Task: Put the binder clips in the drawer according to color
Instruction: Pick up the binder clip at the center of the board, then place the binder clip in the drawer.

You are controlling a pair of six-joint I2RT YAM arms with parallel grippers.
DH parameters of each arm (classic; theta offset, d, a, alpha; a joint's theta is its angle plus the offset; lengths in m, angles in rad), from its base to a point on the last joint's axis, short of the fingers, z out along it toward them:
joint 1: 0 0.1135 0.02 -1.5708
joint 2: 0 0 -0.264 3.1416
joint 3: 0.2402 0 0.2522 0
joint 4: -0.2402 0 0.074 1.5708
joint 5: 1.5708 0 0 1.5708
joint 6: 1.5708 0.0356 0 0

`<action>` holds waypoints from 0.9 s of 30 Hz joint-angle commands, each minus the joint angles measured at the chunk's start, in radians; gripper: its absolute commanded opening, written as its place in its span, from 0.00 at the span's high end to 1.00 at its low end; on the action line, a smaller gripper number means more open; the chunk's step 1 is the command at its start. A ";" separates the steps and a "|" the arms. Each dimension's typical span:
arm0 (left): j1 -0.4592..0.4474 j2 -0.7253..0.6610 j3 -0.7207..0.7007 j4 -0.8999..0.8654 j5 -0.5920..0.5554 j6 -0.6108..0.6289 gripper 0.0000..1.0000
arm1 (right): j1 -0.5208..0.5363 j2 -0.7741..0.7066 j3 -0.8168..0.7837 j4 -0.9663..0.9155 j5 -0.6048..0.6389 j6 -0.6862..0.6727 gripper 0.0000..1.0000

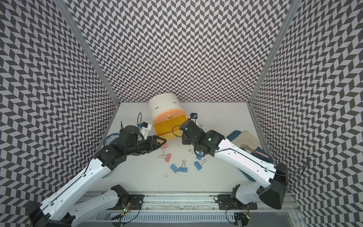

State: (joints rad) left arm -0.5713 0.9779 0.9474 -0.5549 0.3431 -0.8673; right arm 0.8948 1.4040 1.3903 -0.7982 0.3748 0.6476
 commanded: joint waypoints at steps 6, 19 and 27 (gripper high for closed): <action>0.130 0.090 0.102 0.129 0.167 0.050 0.41 | -0.111 0.163 0.175 0.100 -0.127 -0.146 0.72; 0.186 0.184 0.119 0.231 0.297 0.036 0.41 | -0.155 0.374 0.321 0.138 -0.215 -0.198 0.72; 0.197 0.152 0.099 0.193 0.279 0.054 0.41 | -0.160 0.410 0.325 0.145 -0.259 -0.207 0.62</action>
State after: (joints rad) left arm -0.3824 1.1629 1.0351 -0.3618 0.6174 -0.8371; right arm 0.7406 1.8072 1.6894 -0.7021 0.1387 0.4511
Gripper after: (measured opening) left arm 0.587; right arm 0.367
